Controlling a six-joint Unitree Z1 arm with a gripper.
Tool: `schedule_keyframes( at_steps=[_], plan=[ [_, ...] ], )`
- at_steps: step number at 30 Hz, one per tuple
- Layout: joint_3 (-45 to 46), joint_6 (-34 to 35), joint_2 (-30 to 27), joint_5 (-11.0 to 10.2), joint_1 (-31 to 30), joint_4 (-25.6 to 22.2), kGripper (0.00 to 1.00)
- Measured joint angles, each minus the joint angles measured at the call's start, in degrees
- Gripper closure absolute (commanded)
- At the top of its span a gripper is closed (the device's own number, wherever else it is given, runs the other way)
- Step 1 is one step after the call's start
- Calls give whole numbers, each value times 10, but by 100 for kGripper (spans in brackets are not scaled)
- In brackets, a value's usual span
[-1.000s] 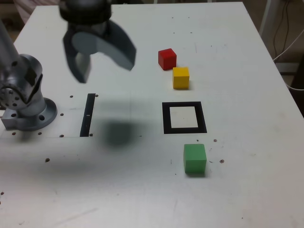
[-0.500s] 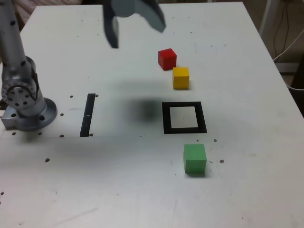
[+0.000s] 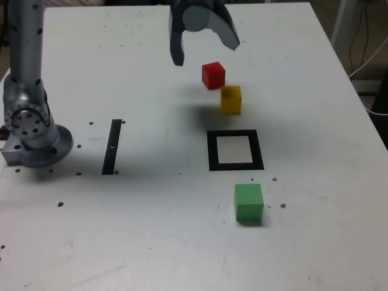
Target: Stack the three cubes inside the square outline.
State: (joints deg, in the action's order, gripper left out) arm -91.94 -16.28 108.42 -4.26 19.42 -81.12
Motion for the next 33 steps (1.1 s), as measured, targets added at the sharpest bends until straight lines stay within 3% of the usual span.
schedule_keyframes(
  at_steps=[11, 25, 33],
  plan=[
    [42, -3, 25, -18, 44, 78, 0],
    [37, -22, 56, -19, 53, 111, 1],
    [47, -21, 79, -25, 64, 155, 1]
  ],
)
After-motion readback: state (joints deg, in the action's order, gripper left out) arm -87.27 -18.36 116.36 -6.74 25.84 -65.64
